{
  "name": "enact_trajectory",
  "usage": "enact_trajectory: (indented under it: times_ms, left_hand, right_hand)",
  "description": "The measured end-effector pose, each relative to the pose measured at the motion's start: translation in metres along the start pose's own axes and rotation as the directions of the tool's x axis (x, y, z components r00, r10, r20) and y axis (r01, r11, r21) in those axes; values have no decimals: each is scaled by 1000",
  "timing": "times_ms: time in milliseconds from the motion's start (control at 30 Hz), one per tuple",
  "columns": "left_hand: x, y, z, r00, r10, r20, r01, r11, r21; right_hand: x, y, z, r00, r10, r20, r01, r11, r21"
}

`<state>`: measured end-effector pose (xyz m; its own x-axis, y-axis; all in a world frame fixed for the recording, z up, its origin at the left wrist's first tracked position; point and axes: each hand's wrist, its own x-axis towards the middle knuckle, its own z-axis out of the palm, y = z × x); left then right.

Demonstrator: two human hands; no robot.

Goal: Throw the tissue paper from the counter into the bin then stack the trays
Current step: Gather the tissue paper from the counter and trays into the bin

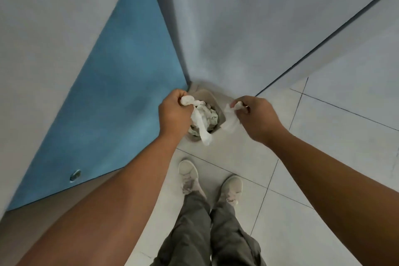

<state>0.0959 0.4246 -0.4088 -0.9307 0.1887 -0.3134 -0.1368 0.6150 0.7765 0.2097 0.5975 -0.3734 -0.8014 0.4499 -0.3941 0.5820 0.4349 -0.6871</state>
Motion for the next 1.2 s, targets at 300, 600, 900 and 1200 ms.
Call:
enact_trajectory:
  times_ms: [300,600,900,1200]
  left_hand:
    - [61,-103,82,999,-23,40,17,990,143]
    - [83,-141,103,935,-194,297,111,955,275]
    - [70,-143,71,952,-198,232,149,966,214]
    - [69,-152,58,964,-170,204,127,969,210]
  right_hand:
    - [35,93,59,970,242,-38,-233,960,158]
    - [60,118,97,958,284,-36,-274,945,179]
    - [106,101,151,990,138,36,-142,980,141]
    - [129,134,201,918,246,311,-186,960,-211]
